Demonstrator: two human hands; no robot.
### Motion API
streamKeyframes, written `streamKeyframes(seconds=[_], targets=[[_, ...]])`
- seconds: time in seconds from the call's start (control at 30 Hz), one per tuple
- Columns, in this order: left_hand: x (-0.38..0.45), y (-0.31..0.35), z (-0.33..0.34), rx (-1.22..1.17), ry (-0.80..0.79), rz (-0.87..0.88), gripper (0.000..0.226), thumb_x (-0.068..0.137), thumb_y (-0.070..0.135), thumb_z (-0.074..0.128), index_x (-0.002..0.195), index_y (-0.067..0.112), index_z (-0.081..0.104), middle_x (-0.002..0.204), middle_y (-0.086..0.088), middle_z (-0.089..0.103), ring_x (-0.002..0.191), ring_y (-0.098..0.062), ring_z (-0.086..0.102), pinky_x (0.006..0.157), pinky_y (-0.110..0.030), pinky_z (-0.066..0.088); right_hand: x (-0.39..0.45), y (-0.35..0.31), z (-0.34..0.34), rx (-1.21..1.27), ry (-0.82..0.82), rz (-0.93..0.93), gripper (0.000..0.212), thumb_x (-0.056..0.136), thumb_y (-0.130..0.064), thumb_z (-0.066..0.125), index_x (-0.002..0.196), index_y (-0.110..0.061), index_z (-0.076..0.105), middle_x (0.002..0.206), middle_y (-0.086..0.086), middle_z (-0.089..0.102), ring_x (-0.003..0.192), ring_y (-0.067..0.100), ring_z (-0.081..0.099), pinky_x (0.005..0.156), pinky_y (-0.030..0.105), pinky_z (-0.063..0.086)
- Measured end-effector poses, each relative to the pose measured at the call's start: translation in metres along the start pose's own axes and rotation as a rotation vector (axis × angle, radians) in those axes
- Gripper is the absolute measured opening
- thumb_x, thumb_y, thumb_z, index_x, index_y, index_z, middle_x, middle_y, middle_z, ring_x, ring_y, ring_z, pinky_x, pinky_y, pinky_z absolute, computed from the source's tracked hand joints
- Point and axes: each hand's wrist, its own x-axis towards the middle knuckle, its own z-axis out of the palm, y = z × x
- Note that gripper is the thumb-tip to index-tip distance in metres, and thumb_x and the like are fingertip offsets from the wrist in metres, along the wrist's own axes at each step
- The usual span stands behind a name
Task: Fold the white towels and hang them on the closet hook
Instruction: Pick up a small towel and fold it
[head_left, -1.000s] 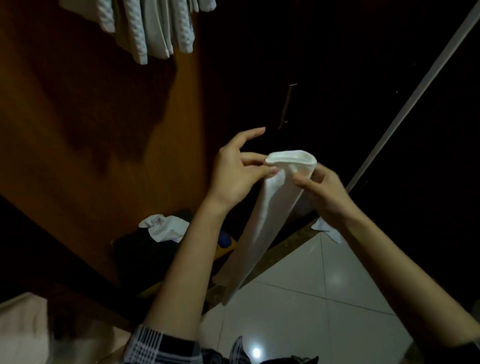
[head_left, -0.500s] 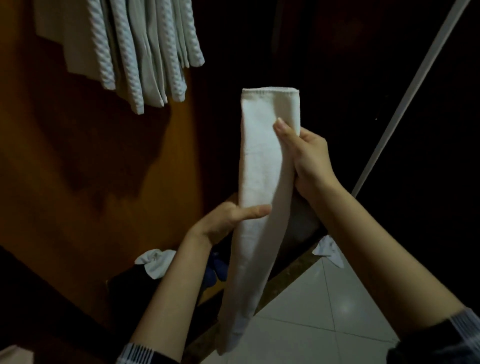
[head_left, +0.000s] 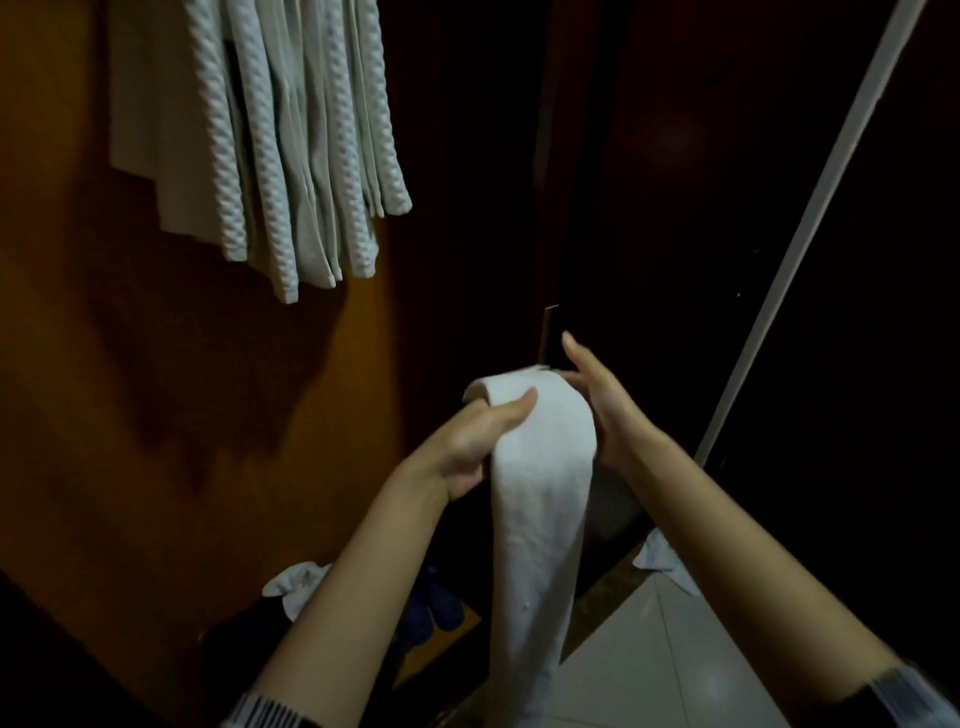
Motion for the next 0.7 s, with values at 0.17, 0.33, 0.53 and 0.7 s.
streamKeyframes(seconds=[0.17, 0.33, 0.53, 0.7], targets=[[0.015, 0.035, -0.008, -0.191, 0.133, -0.031, 0.029, 0.098, 0.027, 0.045, 0.107, 0.005, 0.061, 0.114, -0.013, 0.065, 0.103, -0.024, 0.063, 0.078, -0.032, 0.052, -0.008, 0.055, -0.009, 0.133, -0.182, -0.038, 0.061, 0.069, -0.064, 0.062, 0.114, -0.023, 0.067, 0.113, 0.003, 0.069, 0.103, 0.020, 0.066, 0.081, 0.031, 0.052], [0.021, 0.064, -0.029, -0.215, 0.292, 0.049, 0.033, 0.099, 0.029, 0.043, 0.112, 0.002, 0.058, 0.081, -0.009, 0.070, 0.073, -0.020, 0.067, 0.065, -0.031, 0.053, -0.006, 0.065, -0.005, -0.172, -0.280, 0.037, 0.046, 0.065, -0.034, 0.082, 0.105, -0.021, 0.064, 0.102, -0.003, 0.072, 0.092, 0.011, 0.069, 0.072, 0.022, 0.054], [0.022, 0.053, -0.051, -0.339, 0.370, 0.159, 0.059, 0.086, 0.064, 0.047, 0.109, 0.014, 0.069, 0.105, -0.012, 0.071, 0.096, -0.029, 0.068, 0.078, -0.042, 0.056, 0.004, 0.036, 0.006, -0.146, -0.290, -0.087, 0.036, 0.076, -0.035, 0.071, 0.106, -0.017, 0.065, 0.098, 0.000, 0.073, 0.090, 0.017, 0.070, 0.068, 0.024, 0.054], [0.011, 0.010, -0.030, -0.222, 0.205, -0.013, 0.062, 0.068, 0.065, 0.062, 0.102, 0.014, 0.073, 0.101, -0.011, 0.072, 0.089, -0.024, 0.070, 0.070, -0.032, 0.056, 0.018, 0.008, 0.022, -0.164, -0.256, -0.047, 0.040, 0.075, -0.046, 0.063, 0.099, -0.014, 0.068, 0.088, 0.000, 0.074, 0.081, 0.014, 0.071, 0.067, 0.023, 0.054]])
